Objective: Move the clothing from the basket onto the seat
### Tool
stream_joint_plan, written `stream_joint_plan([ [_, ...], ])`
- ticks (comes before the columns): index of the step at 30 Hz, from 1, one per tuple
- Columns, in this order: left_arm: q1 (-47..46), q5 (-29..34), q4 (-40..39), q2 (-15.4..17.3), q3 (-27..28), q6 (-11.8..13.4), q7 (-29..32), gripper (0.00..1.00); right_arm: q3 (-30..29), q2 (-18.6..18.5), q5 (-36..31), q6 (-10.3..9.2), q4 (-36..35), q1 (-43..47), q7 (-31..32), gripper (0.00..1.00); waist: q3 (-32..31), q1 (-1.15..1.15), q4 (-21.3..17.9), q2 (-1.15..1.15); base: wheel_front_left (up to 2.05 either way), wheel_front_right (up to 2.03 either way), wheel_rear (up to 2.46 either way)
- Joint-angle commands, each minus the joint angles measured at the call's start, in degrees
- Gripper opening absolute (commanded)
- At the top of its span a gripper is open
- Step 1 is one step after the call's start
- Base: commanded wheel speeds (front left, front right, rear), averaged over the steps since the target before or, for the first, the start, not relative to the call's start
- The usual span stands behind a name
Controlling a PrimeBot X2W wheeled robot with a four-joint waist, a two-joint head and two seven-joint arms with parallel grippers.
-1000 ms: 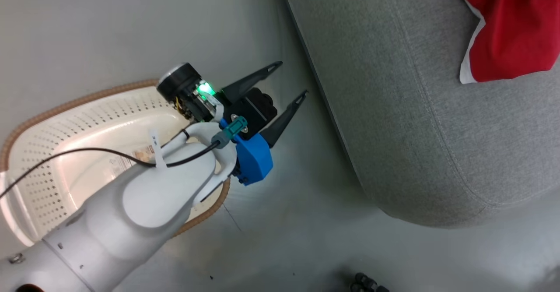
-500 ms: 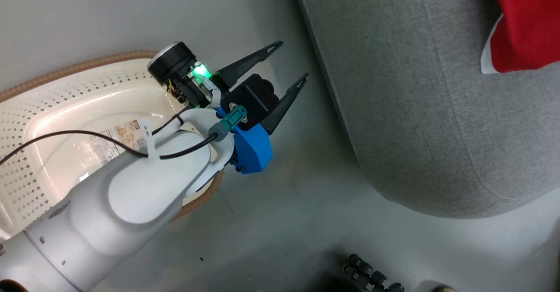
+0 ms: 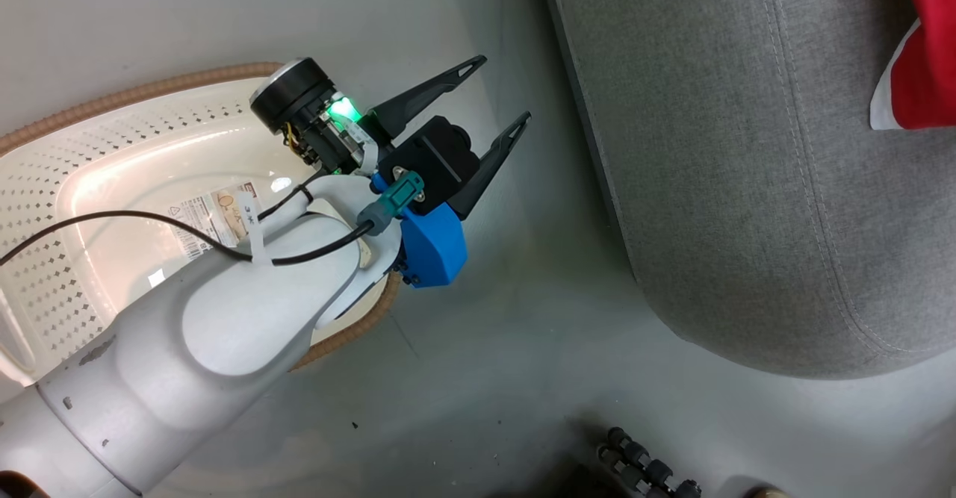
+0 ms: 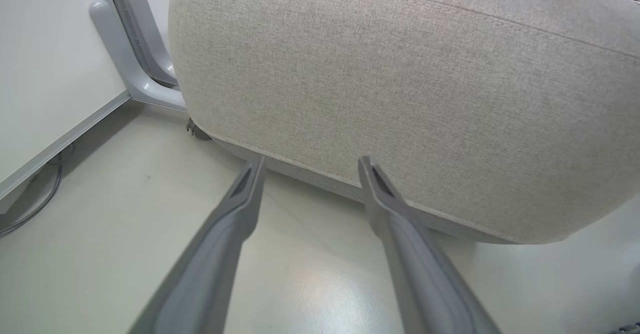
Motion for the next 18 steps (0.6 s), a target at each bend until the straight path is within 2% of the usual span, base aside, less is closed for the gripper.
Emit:
stream_joint_plan([
  [1, -0.80, -0.16, -0.09, 0.22, 0.02, 0.28, -0.42, 1.00, 0.60, 0.84, -0.60, -0.06, 0.56, 1.41, -0.01, 0.00, 0.08, 0.00, 0.11, 0.00, 0.00, 0.00, 0.00],
  [7, -1.00, -0.36, 0.38, -0.04, 0.01, 0.52, -0.73, 1.00, 0.88, 2.49, -1.01, -0.06, 1.24, 3.44, -0.01, 0.00, -0.05, 0.00, 0.32, 0.00, 0.00, 0.00, 0.00],
  [8, -0.95, -0.47, 0.48, -0.10, 0.01, 0.51, -0.88, 1.00, 0.89, 2.56, -1.14, -0.06, 1.15, 3.60, -0.01, 0.12, -0.18, 0.00, 0.35, 0.00, 0.00, 0.00, 0.00],
  [9, -0.95, -0.47, 0.48, -0.10, 0.01, 0.51, -0.88, 1.00, 0.89, 2.56, -1.14, -0.06, 1.15, 3.60, -0.01, 0.12, -0.18, 0.00, 0.35, 0.00, 0.00, 0.00, 0.00],
  [10, -0.84, -0.57, 0.63, -0.15, 0.01, 0.55, -1.06, 1.00, 0.52, 2.70, -1.28, -0.06, 0.83, 3.79, -0.02, 0.50, -0.42, 0.00, 0.38, 0.00, 0.00, 0.00, 0.00],
  [11, -0.75, -0.63, 0.71, -0.24, 0.03, 0.60, -1.24, 1.00, 0.21, 2.92, -1.48, -0.06, 0.57, 4.18, -0.01, 1.00, -0.68, 0.00, 0.42, 0.00, 0.00, 0.00, 0.00],
  [18, 1.01, -1.50, 2.05, -1.38, 0.25, 0.96, -3.75, 1.00, -0.88, 4.11, -2.95, -0.06, -2.06, 8.91, -0.01, 1.00, -4.58, 0.00, 0.88, 0.00, 0.00, 0.00, 0.00],
])
